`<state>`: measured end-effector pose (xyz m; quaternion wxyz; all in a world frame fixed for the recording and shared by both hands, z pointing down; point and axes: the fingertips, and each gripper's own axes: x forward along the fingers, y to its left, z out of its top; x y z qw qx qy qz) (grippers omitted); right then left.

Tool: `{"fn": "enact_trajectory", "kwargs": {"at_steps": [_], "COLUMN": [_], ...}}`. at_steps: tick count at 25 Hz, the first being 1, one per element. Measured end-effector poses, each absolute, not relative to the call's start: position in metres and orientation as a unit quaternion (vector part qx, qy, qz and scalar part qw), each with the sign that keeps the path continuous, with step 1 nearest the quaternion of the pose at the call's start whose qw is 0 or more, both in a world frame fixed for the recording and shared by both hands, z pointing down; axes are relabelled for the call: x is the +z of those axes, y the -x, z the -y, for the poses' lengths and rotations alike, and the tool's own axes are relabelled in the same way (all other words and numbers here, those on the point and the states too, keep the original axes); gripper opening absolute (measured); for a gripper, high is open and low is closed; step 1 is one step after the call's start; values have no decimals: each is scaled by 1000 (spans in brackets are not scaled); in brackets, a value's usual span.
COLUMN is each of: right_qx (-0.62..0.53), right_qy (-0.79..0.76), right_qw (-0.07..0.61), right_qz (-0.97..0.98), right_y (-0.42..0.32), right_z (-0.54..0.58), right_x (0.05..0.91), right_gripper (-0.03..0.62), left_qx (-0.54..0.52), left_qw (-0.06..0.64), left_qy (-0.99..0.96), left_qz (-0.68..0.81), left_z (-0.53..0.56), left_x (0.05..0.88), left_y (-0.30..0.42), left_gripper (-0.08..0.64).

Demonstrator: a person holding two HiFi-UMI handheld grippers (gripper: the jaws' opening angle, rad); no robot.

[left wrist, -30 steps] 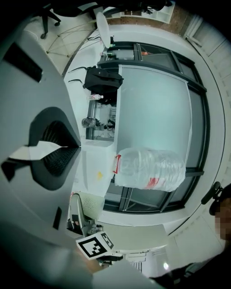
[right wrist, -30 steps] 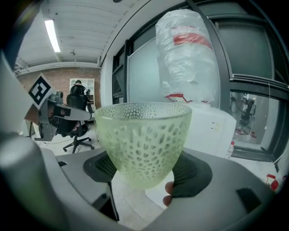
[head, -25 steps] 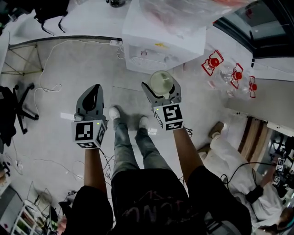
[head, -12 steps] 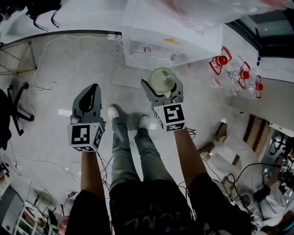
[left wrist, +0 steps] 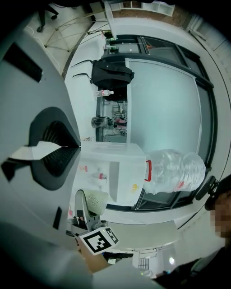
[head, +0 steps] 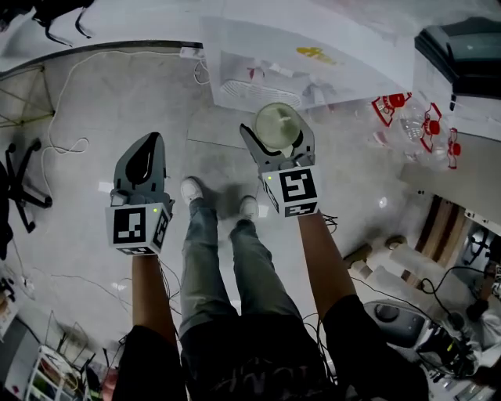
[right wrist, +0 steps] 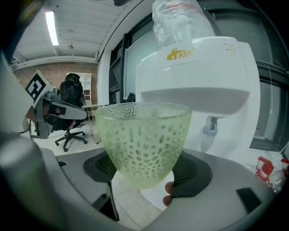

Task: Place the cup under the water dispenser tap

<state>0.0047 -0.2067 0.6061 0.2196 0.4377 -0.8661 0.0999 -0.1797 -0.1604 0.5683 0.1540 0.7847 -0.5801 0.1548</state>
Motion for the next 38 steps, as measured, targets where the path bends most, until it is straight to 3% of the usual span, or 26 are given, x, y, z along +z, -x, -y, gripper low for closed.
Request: {"fn": "enact_trajectory", "kwargs": {"at_steps": [20, 38], "right_qx": [93, 119], "right_qy": [-434, -439], "right_qw": [234, 267], "right_qz": [865, 850], "right_y": [5, 25], "right_z": [256, 288], "right_x": [729, 757], "right_gripper": [356, 356], "left_qx": [180, 195], "left_qw": [160, 174], "left_qy": [-782, -787], "left_qz": [575, 559], "left_z": [186, 200], "left_x": [701, 733], "left_y": [184, 195], "left_gripper": [15, 15]}}
